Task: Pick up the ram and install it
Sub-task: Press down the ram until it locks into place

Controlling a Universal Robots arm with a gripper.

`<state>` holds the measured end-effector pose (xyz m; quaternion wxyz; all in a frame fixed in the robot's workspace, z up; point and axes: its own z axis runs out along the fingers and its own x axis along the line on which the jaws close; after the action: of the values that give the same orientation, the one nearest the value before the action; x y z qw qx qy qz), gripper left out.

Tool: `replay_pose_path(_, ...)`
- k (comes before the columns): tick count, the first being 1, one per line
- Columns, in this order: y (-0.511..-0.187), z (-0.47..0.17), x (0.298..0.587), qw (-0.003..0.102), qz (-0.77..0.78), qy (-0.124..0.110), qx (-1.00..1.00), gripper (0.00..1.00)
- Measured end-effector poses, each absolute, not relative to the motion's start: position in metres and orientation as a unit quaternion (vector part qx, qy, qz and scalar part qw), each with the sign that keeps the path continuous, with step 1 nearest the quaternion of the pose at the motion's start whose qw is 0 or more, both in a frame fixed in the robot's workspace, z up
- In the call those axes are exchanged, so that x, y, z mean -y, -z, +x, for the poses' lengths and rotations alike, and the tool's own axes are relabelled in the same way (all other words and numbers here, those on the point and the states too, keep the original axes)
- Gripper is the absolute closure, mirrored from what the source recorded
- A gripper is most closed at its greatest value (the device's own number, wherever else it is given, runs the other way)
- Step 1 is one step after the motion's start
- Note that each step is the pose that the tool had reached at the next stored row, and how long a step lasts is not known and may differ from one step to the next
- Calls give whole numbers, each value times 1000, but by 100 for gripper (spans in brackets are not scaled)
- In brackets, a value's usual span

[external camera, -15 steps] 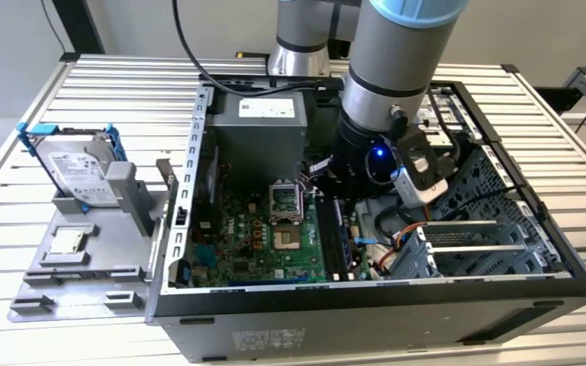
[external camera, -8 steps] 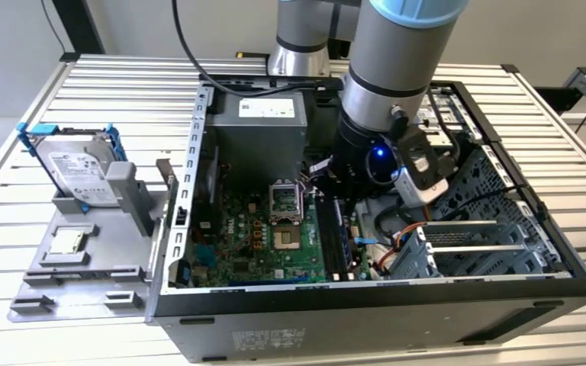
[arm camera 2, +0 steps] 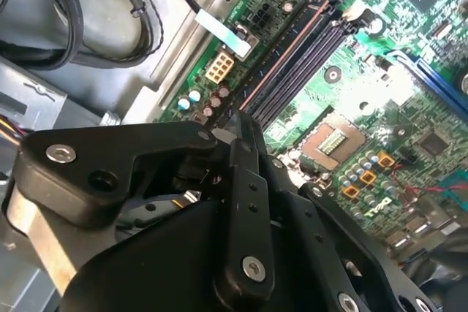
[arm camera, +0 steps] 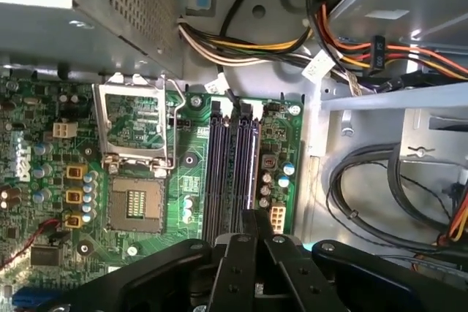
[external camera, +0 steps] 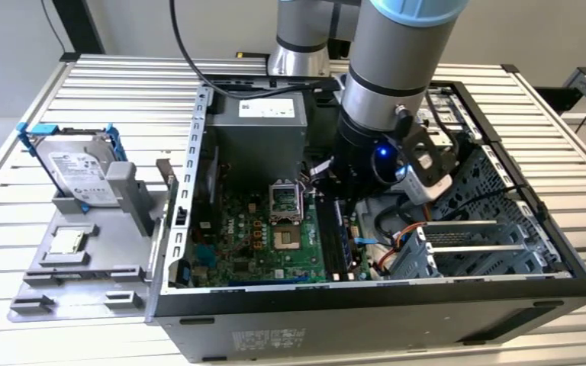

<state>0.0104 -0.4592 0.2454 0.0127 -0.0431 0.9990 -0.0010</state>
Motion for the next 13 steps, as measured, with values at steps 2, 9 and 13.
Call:
replay_pose_path(2,-245,10,459,13,-57,1,-998,100)
replay_pose_path(9,-245,10,459,13,-109,1,-994,100)
replay_pose_path(13,-245,10,459,13,-143,1,-990,100)
